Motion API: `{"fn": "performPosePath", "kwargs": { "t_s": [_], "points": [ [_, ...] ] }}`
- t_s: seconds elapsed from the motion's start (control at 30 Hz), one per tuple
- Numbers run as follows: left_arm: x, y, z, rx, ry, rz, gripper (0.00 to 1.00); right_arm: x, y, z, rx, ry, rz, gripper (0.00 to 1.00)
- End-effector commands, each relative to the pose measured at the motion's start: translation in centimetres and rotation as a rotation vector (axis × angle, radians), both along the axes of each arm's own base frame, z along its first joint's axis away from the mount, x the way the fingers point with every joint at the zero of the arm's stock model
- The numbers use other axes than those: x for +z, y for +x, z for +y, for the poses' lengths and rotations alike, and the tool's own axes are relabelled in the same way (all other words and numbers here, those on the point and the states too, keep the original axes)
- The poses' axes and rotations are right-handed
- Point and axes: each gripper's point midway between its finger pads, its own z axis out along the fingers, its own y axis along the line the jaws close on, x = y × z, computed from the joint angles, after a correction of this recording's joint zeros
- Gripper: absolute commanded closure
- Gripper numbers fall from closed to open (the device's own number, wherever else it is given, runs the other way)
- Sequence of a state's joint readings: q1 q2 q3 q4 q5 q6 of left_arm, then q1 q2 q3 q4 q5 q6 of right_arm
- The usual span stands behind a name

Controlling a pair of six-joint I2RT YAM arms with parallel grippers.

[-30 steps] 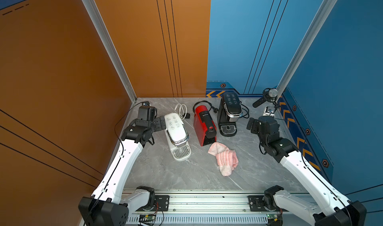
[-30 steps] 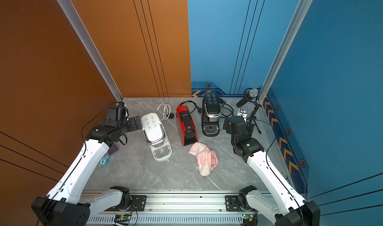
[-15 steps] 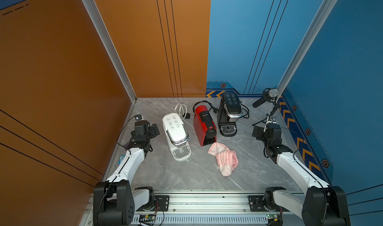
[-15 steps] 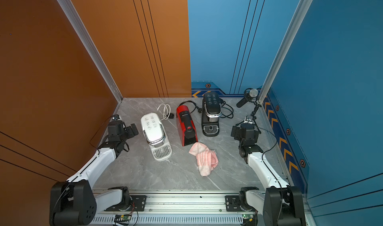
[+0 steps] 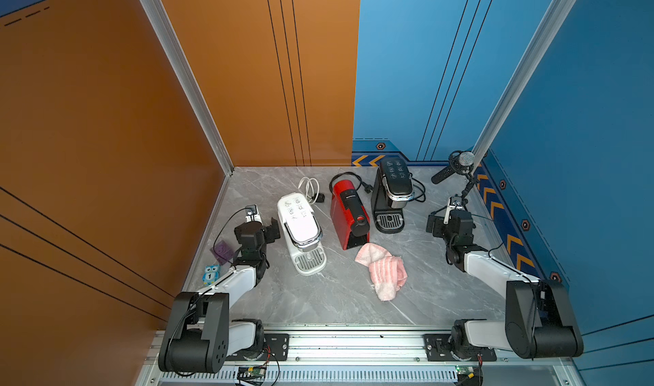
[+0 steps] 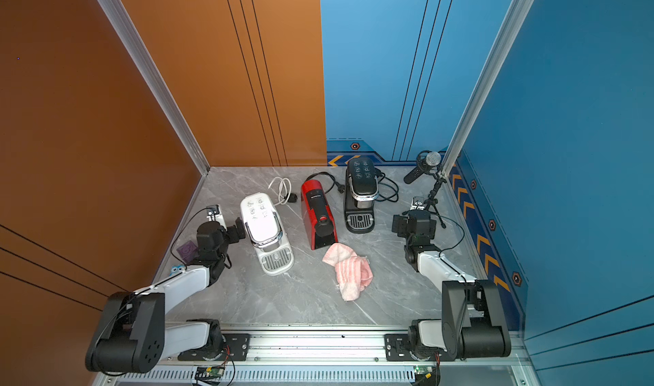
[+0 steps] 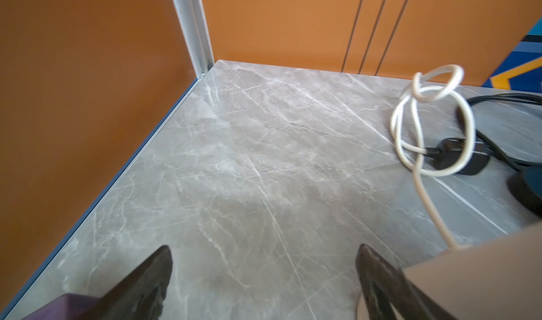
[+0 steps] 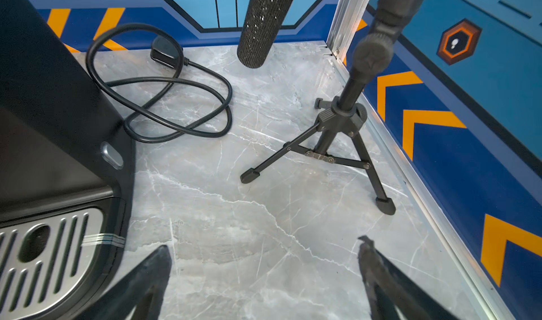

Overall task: Wipe the surface of a coffee machine
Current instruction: Reset both arms

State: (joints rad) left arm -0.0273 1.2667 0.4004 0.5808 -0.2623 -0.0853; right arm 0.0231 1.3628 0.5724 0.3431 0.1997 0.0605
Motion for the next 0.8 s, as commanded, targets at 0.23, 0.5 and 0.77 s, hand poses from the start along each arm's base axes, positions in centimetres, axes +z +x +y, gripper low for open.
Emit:
{"fn": "performPosePath", "kwargs": {
  "t_s": [0.23,0.5,0.77],
  "points": [
    [-2.1,0.9,-1.6,-0.115,0.030,-0.004,0.01,-1.0,-0.2,-1.3,-0.065,0.043,-0.085,0.00],
    [-4.2,2.1,-1.2,-0.097,0.018,0.023,0.01,-1.3,-0.7,-1.4,-0.082,0.052,-0.158,0.00],
    [-4.2,2.1,-1.2,-0.096,0.027,0.025,0.02,-2.8,-0.1,0.6,0.009,0.010,-0.142,0.00]
  ]
}}
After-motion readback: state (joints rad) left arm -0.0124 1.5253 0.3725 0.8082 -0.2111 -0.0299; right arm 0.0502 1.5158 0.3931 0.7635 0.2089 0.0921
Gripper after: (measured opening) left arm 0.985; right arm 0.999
